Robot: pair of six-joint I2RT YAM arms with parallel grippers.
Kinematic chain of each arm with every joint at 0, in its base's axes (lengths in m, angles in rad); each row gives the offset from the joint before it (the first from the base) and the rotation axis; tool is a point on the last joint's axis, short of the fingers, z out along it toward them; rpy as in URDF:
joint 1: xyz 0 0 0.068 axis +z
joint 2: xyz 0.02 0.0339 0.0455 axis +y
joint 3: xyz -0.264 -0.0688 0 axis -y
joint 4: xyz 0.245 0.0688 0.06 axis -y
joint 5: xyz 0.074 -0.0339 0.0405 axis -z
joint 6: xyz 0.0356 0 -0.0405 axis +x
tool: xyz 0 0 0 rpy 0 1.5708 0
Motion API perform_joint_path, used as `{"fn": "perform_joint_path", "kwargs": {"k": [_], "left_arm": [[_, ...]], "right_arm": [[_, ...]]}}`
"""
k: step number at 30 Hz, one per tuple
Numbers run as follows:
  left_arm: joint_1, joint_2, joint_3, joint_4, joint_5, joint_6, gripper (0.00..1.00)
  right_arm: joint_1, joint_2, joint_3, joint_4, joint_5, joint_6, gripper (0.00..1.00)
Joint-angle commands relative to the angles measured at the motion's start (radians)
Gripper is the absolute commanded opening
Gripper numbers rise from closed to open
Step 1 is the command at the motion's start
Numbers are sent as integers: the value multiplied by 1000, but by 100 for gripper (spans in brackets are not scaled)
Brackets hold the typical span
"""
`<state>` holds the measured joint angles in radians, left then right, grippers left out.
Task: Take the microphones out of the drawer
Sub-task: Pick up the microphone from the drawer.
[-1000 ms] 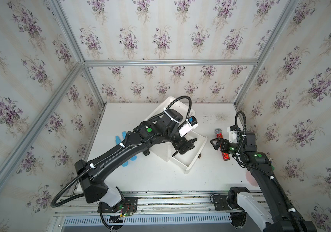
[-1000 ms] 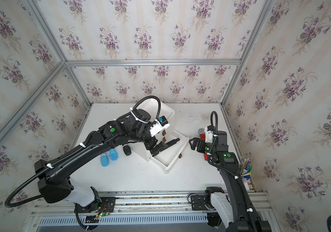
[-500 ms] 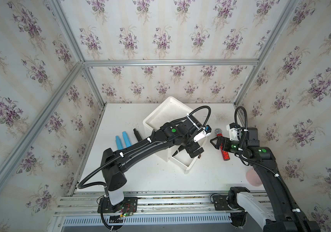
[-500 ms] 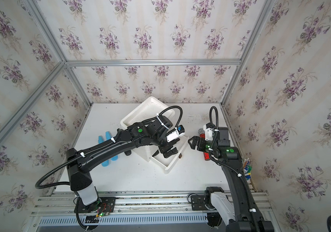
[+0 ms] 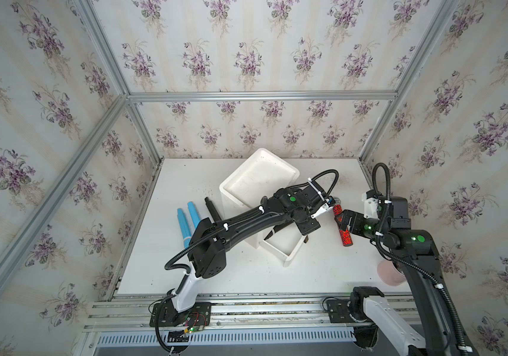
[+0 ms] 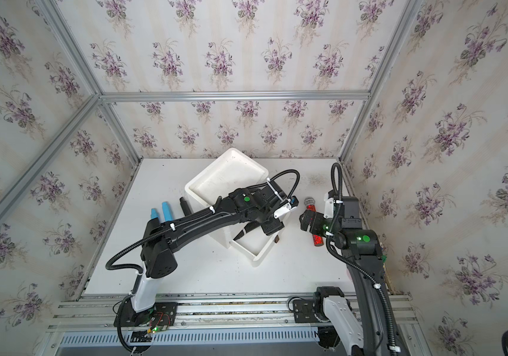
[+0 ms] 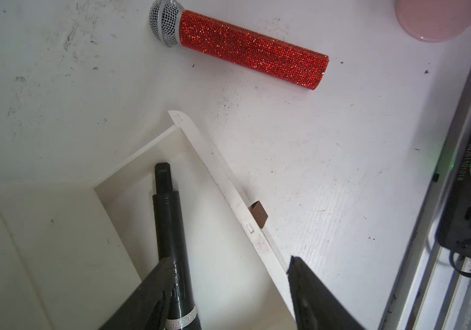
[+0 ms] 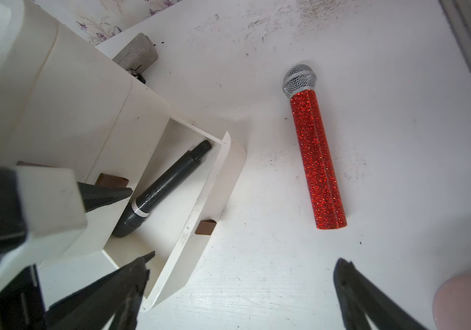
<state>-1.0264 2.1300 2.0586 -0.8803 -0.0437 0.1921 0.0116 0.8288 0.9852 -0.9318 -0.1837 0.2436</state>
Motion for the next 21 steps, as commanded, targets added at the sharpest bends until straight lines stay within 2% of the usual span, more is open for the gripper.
{"fn": "perform_joint_path", "kwargs": {"k": [1, 6, 16, 17, 21], "left_arm": [[1, 40, 27, -26, -58, 18, 67], [0, 105, 54, -26, -142, 14, 61], [-3, 219, 103, -31, -315, 7, 54], [-3, 229, 105, -31, -325, 1, 51], [-3, 259, 120, -46, -345, -30, 51]], "right_arm": [[-1, -17, 10, -37, 81, 33, 100], [-1, -50, 32, -52, 184, 69, 100], [-1, -83, -7, -36, 151, 63, 100], [-1, -85, -6, -33, 150, 63, 100], [-1, -82, -6, -26, 139, 60, 100]]}}
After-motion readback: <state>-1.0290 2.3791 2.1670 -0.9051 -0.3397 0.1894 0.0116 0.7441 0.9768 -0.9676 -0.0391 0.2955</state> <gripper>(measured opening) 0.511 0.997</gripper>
